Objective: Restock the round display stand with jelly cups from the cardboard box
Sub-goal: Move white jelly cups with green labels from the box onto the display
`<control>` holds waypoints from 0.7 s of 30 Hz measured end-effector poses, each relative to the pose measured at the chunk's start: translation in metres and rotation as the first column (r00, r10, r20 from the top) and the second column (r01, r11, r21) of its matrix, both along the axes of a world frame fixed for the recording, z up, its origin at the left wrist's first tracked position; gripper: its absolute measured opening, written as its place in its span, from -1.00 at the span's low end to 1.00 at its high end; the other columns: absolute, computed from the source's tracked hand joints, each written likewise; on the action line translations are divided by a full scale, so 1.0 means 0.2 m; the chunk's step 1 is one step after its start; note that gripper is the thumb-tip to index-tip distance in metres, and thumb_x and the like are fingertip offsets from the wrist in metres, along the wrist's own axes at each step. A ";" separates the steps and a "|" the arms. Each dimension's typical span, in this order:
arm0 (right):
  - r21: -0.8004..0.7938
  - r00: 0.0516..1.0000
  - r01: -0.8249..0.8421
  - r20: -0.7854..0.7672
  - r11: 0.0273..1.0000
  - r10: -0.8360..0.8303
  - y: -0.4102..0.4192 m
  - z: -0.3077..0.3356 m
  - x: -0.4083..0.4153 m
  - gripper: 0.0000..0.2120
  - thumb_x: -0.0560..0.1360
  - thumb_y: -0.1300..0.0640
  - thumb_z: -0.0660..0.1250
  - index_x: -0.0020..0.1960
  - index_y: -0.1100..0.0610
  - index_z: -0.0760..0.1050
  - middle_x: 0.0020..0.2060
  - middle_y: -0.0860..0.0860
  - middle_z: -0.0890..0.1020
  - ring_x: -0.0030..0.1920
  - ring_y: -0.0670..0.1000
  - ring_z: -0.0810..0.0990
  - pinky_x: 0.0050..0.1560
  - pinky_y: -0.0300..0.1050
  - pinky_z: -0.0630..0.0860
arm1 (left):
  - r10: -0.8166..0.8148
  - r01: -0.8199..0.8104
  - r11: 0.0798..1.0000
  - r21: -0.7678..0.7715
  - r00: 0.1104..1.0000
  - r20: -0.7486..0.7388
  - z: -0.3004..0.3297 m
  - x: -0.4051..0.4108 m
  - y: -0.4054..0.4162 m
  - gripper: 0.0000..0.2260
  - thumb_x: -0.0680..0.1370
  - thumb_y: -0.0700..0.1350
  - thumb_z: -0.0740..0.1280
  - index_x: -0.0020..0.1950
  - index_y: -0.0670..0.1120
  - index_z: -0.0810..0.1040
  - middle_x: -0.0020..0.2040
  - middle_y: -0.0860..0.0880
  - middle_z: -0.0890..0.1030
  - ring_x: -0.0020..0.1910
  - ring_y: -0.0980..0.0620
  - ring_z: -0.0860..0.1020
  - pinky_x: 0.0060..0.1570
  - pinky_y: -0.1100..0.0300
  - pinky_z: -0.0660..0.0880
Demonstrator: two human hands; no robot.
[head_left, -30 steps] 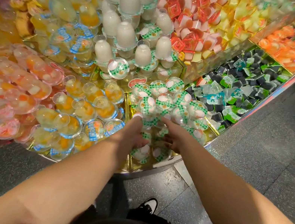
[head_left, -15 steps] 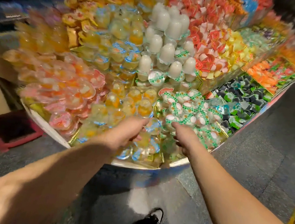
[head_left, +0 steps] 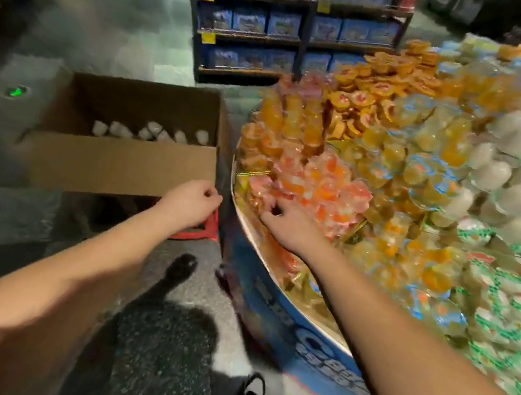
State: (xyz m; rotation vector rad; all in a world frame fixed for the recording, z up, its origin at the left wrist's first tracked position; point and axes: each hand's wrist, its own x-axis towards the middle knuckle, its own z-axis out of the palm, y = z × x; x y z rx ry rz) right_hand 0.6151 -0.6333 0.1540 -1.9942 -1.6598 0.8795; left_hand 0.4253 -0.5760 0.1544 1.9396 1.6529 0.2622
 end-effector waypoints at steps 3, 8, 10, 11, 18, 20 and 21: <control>0.017 0.991 -0.133 0.035 0.991 0.132 0.23 -0.06 -0.26 -0.83 0.56 0.07 0.29 -0.01 0.18 0.54 -0.09 0.06 0.60 -0.03 0.05 0.54 -0.09 -0.10 0.35 | 0.101 -0.101 0.995 0.008 0.994 -0.030 -0.04 -0.30 0.12 -0.70 0.62 0.03 0.19 0.19 -0.11 0.57 0.17 -0.11 0.60 0.11 -0.12 0.55 0.05 0.09 0.46; -0.055 0.956 -0.292 0.012 0.955 0.293 0.67 -0.21 -0.61 -0.79 0.55 0.02 0.27 -0.02 0.18 0.52 -0.05 0.10 0.61 -0.01 0.10 0.56 -0.04 -0.06 0.44 | 0.205 -0.206 0.978 -0.018 0.977 -0.065 -0.12 -0.68 0.37 -0.77 0.62 -0.03 0.18 0.07 -0.13 0.56 0.03 -0.11 0.62 -0.01 -0.14 0.57 -0.08 0.08 0.46; -0.083 0.948 -0.317 0.000 0.945 0.318 0.85 -0.29 -0.73 -0.84 0.56 0.06 0.26 -0.10 0.15 0.46 -0.13 0.09 0.57 -0.09 0.07 0.54 -0.12 -0.09 0.40 | 0.241 -0.245 0.969 -0.034 0.966 -0.092 -0.17 -0.80 0.52 -0.78 0.62 -0.04 0.19 0.07 -0.14 0.55 0.04 -0.12 0.61 0.03 -0.14 0.56 -0.03 0.06 0.46; -0.044 0.953 -0.302 -0.001 0.952 0.302 0.96 -0.33 -0.78 -0.86 0.58 0.10 0.26 -0.13 0.12 0.42 -0.18 0.08 0.53 -0.15 0.03 0.54 -0.16 -0.12 0.38 | 0.256 -0.262 0.964 -0.047 0.962 -0.099 -0.21 -0.85 0.61 -0.78 0.61 -0.05 0.19 0.06 -0.15 0.55 0.04 -0.13 0.60 0.02 -0.14 0.55 -0.03 0.07 0.45; -0.131 0.864 -0.474 0.122 0.870 0.489 1.65 -0.55 -1.03 -0.84 0.62 0.09 0.21 0.07 0.14 0.51 -0.02 0.07 0.58 -0.10 -0.02 0.46 -0.13 -0.17 0.31 | 0.363 -0.379 0.922 -0.077 0.917 -0.168 -0.32 -1.12 1.20 -0.84 0.64 -0.09 0.21 -0.08 -0.13 0.46 -0.21 -0.06 0.44 -0.16 -0.04 0.44 -0.24 0.16 0.25; -0.199 0.871 -0.462 0.083 0.864 0.485 1.82 -0.56 -1.05 -0.86 0.63 0.08 0.20 0.07 0.12 0.48 0.00 0.04 0.56 -0.07 -0.01 0.49 -0.09 -0.14 0.36 | 0.391 -0.407 0.909 -0.083 0.906 -0.164 -0.35 -1.19 1.35 -0.83 0.63 -0.11 0.23 -0.12 -0.16 0.46 -0.29 -0.04 0.41 -0.16 -0.04 0.42 -0.26 0.14 0.20; -0.208 0.869 -0.465 0.080 0.860 0.489 1.89 -0.57 -1.07 -0.89 0.62 0.08 0.21 0.04 0.10 0.46 -0.01 0.02 0.56 -0.06 -0.01 0.51 -0.09 -0.13 0.38 | 0.405 -0.420 0.902 -0.100 0.903 -0.144 -0.37 -1.23 1.42 -0.83 0.63 -0.12 0.23 -0.12 -0.16 0.46 -0.29 -0.02 0.41 -0.16 -0.05 0.43 -0.26 0.14 0.21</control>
